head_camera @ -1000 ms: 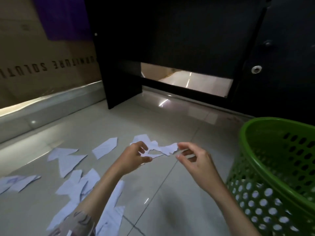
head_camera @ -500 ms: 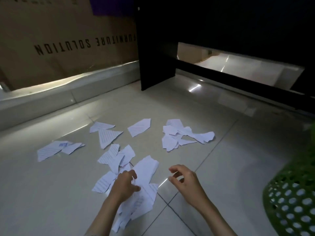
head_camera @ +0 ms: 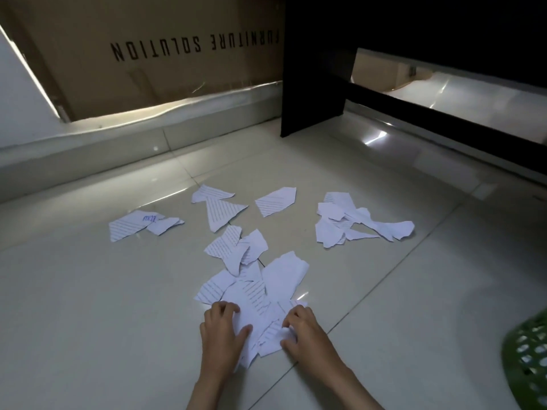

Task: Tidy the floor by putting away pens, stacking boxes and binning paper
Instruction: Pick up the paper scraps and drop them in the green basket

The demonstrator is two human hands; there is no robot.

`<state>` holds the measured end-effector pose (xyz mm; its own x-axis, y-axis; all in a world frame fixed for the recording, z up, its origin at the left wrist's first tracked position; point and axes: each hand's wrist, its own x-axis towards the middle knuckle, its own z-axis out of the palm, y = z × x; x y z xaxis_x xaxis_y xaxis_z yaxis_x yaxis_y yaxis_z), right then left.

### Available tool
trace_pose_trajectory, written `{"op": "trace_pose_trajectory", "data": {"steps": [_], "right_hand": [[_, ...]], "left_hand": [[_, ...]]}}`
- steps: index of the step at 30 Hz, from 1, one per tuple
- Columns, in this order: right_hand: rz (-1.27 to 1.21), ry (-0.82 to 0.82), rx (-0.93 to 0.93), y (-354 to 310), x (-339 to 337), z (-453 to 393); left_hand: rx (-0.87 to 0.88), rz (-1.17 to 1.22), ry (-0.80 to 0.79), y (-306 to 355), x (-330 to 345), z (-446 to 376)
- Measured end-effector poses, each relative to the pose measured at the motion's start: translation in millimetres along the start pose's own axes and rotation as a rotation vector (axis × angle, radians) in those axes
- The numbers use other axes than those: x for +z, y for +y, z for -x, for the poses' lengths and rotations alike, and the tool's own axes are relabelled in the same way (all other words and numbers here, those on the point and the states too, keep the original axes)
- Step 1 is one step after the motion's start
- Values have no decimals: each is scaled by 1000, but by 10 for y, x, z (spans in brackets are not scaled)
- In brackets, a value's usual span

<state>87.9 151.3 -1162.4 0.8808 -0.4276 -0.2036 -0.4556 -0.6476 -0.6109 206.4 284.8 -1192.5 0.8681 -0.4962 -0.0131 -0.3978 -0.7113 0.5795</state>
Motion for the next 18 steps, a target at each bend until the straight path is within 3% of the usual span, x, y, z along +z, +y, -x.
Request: {"op": "trace_pose_trajectory", "data": {"steps": [7,12,16,18], "right_hand": [[-258,-93,101,57,-167,-5],[-490,-14,132,128,-396,12],[-685,60,81,99,-585,-28],[-728,79,37,53,-668,-81]], "left_hand": [[-45,71,6,-27,15,-27],[-48,225,43,116,-16,7],[-123,642,-205,463,-99,128],[-69,766,-317,604,-103,170]]}}
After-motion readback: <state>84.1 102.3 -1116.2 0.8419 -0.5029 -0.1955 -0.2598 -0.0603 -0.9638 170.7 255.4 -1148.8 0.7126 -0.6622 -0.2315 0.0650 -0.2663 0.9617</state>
